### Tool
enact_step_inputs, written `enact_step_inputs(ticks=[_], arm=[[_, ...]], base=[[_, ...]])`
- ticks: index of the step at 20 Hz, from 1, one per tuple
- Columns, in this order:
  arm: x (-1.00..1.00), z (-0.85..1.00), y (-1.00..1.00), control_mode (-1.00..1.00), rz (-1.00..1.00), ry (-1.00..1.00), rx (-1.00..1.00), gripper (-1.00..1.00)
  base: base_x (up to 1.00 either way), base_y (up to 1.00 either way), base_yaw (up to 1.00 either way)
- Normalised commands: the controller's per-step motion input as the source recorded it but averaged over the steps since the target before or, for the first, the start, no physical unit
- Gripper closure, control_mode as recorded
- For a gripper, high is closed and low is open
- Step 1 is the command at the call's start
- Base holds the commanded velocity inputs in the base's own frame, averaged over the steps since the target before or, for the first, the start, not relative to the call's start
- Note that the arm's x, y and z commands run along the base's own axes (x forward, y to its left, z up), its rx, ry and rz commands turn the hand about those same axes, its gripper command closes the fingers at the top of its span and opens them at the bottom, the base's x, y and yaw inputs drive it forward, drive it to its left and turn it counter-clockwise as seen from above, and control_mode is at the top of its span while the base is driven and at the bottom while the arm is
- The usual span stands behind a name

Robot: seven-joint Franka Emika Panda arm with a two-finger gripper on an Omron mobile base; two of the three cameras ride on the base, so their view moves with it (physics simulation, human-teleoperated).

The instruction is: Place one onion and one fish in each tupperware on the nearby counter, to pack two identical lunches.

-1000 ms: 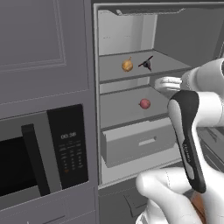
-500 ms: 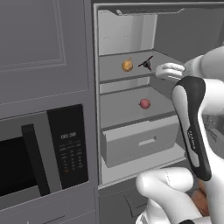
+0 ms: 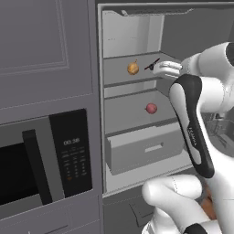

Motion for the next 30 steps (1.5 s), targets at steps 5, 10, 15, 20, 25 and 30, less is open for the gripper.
enact_step_inputs(ticks=[5,10,15,20,25,30], arm=[[0.42,0.0,0.1,-1.0,0.05,0.0,0.0,-1.0],[0.41,0.0,0.14,-1.0,0.02,0.0,0.0,-1.0],[0.45,-0.01,0.07,-1.0,0.0,0.0,0.0,-1.0],[0.44,-0.03,0.0,-1.0,0.0,0.01,0.0,-1.0],[0.42,-0.06,0.0,-1.0,0.0,0.04,0.0,-1.0],[0.42,-0.11,0.0,-1.0,0.0,0.07,0.0,-1.0]], base=[[0.0,0.0,0.0],[0.0,0.0,0.0],[0.0,0.0,0.0],[0.0,0.0,0.0],[0.0,0.0,0.0],[0.0,0.0,0.0]])
